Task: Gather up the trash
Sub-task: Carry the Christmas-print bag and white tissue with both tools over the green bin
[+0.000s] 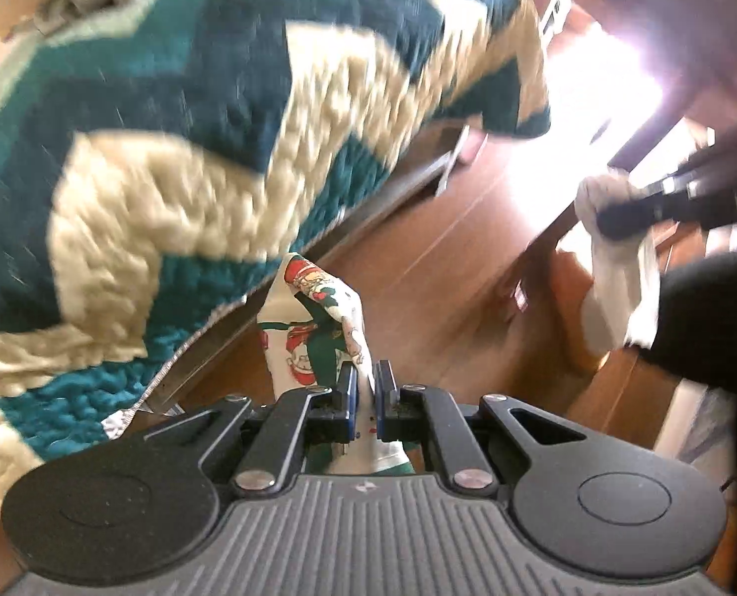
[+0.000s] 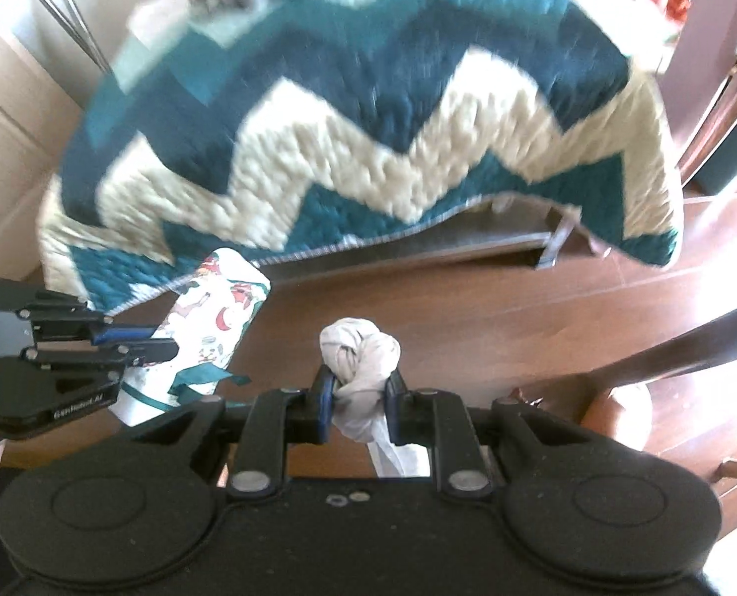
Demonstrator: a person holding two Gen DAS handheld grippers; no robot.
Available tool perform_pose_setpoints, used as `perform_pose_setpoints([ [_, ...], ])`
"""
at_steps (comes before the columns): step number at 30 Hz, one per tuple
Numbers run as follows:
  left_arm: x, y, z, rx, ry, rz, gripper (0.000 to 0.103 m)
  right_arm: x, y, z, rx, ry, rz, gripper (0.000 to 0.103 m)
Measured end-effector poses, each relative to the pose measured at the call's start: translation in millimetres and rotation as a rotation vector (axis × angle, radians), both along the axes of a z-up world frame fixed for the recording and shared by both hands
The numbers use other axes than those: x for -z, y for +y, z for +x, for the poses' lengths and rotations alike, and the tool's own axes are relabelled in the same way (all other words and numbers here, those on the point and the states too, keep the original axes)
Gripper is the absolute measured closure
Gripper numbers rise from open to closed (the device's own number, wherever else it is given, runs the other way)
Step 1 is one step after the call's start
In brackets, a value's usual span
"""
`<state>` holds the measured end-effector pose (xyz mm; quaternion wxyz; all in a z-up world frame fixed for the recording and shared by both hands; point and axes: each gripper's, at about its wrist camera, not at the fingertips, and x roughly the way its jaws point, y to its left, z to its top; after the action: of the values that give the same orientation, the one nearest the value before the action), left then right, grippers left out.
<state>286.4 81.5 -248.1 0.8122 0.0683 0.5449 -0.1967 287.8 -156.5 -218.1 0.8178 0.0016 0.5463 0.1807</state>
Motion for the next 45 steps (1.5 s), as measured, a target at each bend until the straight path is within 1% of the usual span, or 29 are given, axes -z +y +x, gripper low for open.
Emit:
perform_pose_setpoints([
  [2,-28.4,-9.7,-2.9,-0.024,-0.018,-0.014,0.097,-22.4,-10.3,-8.5,-0.001,-0.042,0.012,0.085],
  [6,-74.1,-39.1,-8.1,-0.074,-0.064,-0.045,0.097,-69.5,-30.7,-25.8,-0.003,-0.14,0.008,0.085],
  [7,-84.2,-47.0,-10.1,-0.08,-0.079,-0.051,0.097,-81.6,-36.1,-30.3,-0.004,-0.17,0.001,0.085],
  [9,-115.8,-62.5,-14.7,-0.083,-0.129,-0.056,0.097,-100.3,-47.9,-37.2,0.002,-0.213,0.007,0.085],
  [10,-122.9,-69.9,-15.6,-0.081,-0.146,-0.051,0.097,-107.3,-55.2,-39.9,0.014,-0.225,0.021,0.085],
  [11,-133.5,-78.9,-17.2,-0.074,-0.156,-0.043,0.097,-109.2,-60.6,-41.6,0.023,-0.234,0.03,0.085],
  [12,-137.1,-86.2,-19.0,-0.072,-0.155,-0.039,0.097,-109.9,-64.9,-42.7,0.031,-0.241,0.037,0.085],
  [15,-135.2,-101.4,-26.4,-0.051,-0.142,-0.036,0.097,-99.5,-72.4,-42.6,0.052,-0.222,0.063,0.084],
  [19,-101.2,-112.2,-29.0,-0.05,-0.083,-0.029,0.096,-72.1,-68.8,-33.4,0.067,-0.178,0.089,0.084],
  [22,-62.5,-109.2,-20.1,-0.058,-0.018,-0.034,0.096,-47.9,-59.1,-20.9,0.06,-0.159,0.096,0.084],
  [24,-35.6,-103.8,-11.9,-0.062,0.011,-0.03,0.095,-27.5,-49.4,-8.8,0.052,-0.153,0.074,0.084],
  [28,17.3,-92.5,6.7,-0.074,0.045,-0.002,0.091,14.3,-36.7,18.8,0.045,-0.1,0.065,0.084],
  [31,62.4,-87.7,20.8,-0.056,0.085,0.003,0.09,39.0,-28.8,36.3,0.022,-0.09,0.048,0.084],
  [35,121.7,-89.3,36.3,-0.007,0.126,0.03,0.09,60.3,-20.9,55.0,-0.016,-0.096,0.005,0.084],
  [38,164.0,-88.2,47.9,0.007,0.15,0.045,0.09,74.1,-18.1,66.3,-0.029,-0.091,-0.02,0.084],
  [41,201.7,-83.9,59.2,0.002,0.189,0.023,0.089,85.6,-20.0,75.9,-0.016,-0.065,-0.03,0.084],
  [42,210.7,-82.6,61.6,0.001,0.201,0.01,0.083,89.9,-21.1,78.5,-0.009,-0.047,-0.03,0.084],
  [43,221.0,-81.8,63.9,0.002,0.21,-0.002,0.067,93.9,-21.6,80.6,-0.002,-0.027,-0.031,0.084],
  [44,231.4,-81.6,65.8,0.005,0.218,-0.013,0.053,97.5,-21.2,81.7,-0.001,-0.009,-0.029,0.084],
  [45,239.6,-82.4,67.9,0.005,0.218,-0.016,0.026,100.1,-20.2,82.2,-0.004,0.005,-0.025,0.084],
])
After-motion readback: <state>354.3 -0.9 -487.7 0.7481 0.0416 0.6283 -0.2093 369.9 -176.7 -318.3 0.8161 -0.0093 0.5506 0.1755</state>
